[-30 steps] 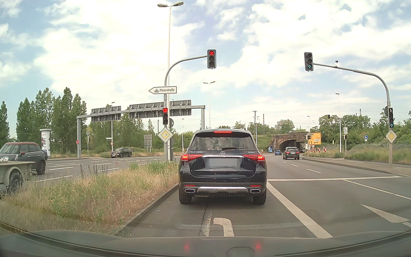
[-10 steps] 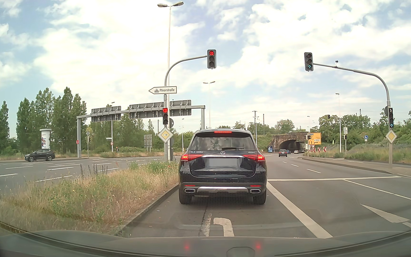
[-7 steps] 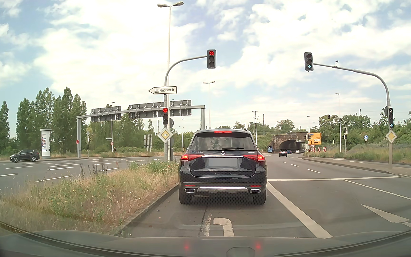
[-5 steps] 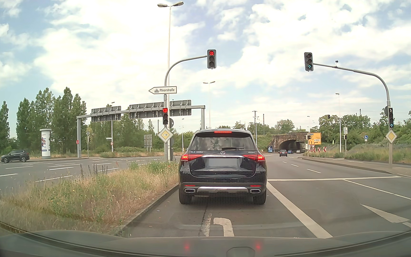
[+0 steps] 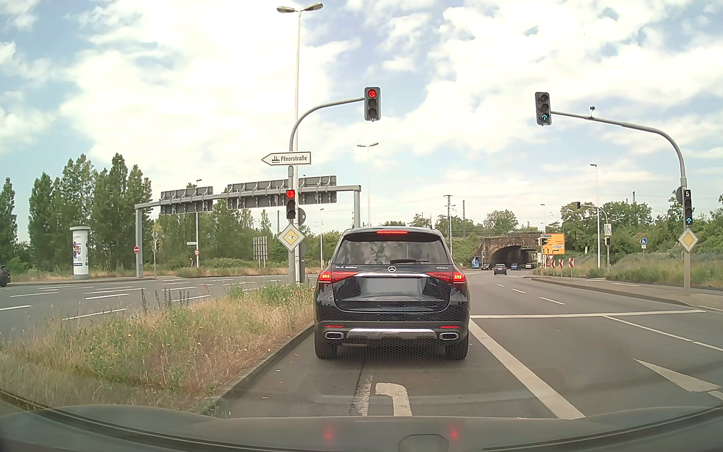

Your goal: Follow the waypoints while adhering to traffic rules and regulations

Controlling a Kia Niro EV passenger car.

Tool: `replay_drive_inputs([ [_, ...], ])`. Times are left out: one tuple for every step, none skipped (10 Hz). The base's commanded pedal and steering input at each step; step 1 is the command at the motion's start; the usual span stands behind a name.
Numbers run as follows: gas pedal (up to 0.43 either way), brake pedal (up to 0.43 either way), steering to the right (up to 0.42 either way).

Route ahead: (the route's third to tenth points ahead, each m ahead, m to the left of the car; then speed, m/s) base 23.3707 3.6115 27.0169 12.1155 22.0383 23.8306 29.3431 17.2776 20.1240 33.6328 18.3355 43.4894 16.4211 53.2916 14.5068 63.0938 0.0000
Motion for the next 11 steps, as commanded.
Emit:
replay_drive_inputs([
  [0.000,0.299,0.004],
  [0.000,0.299,0.004],
  [0.000,0.299,0.004],
  [0.000,0.299,0.004],
  [0.000,0.299,0.004],
  [0.000,0.299,0.004],
  [0.000,0.299,0.004],
  [0.000,0.299,0.004],
  [0.000,0.299,0.004],
  [0.000,0.299,0.004],
  [0.000,0.299,0.004],
])
